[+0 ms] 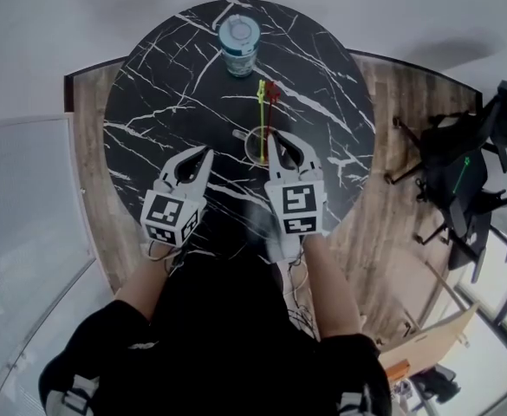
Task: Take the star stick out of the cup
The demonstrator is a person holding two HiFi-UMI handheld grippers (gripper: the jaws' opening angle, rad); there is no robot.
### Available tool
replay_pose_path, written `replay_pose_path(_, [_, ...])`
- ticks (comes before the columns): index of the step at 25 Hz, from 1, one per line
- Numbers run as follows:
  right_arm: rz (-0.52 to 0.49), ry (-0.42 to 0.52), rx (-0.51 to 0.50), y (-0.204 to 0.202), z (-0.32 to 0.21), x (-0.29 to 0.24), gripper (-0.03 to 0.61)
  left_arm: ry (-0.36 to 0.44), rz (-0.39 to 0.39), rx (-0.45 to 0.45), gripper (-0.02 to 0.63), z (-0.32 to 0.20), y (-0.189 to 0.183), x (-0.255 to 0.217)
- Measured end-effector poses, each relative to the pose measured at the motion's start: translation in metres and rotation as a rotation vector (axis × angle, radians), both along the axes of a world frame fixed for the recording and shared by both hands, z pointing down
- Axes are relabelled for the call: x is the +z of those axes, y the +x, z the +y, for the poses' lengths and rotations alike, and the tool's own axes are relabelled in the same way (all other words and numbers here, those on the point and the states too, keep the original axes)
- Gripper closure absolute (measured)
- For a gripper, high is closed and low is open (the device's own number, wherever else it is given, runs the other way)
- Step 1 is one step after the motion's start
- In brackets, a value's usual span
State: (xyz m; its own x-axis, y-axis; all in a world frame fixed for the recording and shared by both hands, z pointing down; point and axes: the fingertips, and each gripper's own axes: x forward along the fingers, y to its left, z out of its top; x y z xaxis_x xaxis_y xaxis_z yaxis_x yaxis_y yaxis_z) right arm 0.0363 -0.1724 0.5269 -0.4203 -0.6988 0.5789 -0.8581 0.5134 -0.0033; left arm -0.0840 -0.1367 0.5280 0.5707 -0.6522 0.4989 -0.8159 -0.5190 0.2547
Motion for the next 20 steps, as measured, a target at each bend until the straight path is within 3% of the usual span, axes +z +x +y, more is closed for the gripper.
replay_pose_path(10, [-0.028, -0.082, 0.024, 0.001, -0.017, 0.023, 0.58, -0.032, 0.005, -0.016, 0.615, -0.008, -0.007, 0.018])
replay_pose_path(13, [-0.028, -0.101, 0.026, 0.002, -0.021, 0.028, 0.521, -0.039, 0.005, -0.019, 0.615, -0.008, -0.009, 0.021])
replay_pose_path(20, [-0.028, -0.126, 0.029, 0.001, -0.025, 0.035, 0.522, -0.054, 0.008, -0.032, 0.615, -0.006, -0.015, 0.025])
